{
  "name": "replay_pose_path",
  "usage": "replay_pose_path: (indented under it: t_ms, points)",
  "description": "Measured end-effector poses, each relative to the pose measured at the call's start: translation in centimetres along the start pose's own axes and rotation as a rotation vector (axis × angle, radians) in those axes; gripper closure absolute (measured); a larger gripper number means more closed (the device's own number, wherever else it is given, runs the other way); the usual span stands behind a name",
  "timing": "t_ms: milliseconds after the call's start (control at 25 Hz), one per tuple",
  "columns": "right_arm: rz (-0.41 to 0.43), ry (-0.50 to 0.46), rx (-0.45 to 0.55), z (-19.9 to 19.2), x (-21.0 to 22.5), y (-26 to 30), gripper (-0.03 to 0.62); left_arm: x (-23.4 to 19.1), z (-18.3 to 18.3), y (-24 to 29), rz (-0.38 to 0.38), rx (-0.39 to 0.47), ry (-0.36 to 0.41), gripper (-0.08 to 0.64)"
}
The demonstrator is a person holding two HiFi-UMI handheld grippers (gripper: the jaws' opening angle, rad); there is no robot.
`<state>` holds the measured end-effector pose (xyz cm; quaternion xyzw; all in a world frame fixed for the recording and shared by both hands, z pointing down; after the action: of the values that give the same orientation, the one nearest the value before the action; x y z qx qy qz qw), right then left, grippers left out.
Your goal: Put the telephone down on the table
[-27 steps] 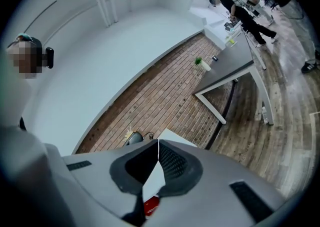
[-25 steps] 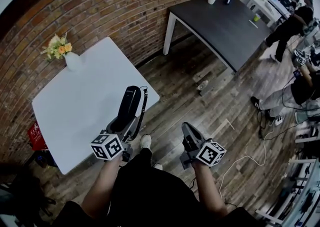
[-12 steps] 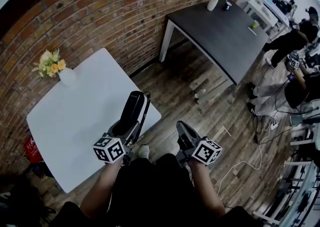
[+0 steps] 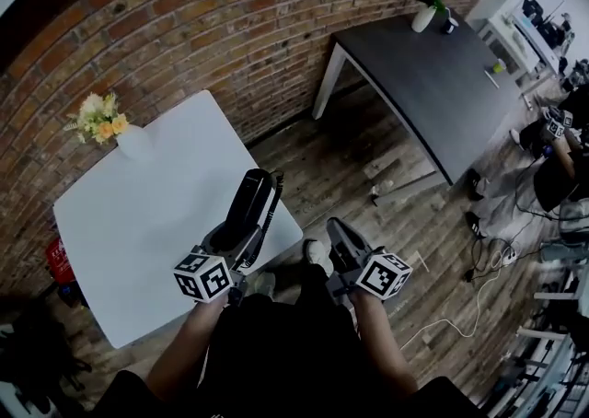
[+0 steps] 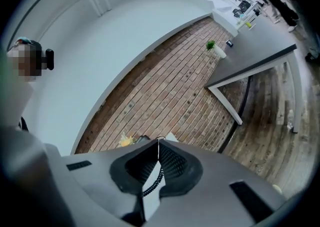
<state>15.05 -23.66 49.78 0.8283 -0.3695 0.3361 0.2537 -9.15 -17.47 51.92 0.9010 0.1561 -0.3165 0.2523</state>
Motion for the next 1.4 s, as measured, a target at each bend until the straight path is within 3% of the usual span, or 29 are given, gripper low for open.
replay_pose_path:
  t_ms: [200, 640, 1040, 1400]
  points:
    - [0.053, -0.012, -0.11, 2.7, 2.6, 3.0, 0.571, -0.2, 0.7, 2.3, 0.084, 0.054, -0.035, 0.282]
    - [0.273, -0.076, -0.384, 7.5, 4.9, 11.5, 0.571, 0.5, 0.7, 5.1, 0.33, 0.233, -0.156, 0.282]
    - [0.387, -0.114, -0.593, 6.6, 6.1, 15.2, 0.571, -0.7, -1.5, 7.9, 0.542, 0.297, -0.218, 0.282]
    - [0.398, -0.157, -0.698, 4.7, 7.9, 15.4, 0.571, -2.6, -5.0, 9.4, 0.674, 0.321, -0.271, 0.282]
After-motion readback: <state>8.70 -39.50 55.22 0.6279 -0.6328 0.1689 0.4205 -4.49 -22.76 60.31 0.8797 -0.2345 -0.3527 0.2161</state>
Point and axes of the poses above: the fingertips, and each gripper's own axes: y forward along the fingers, x to its right, z out of its top, the point moved 5 cm from there along -y, backward along the fingers, and after that the axes turned 3 degrees about -y, right-handed, at the moved point
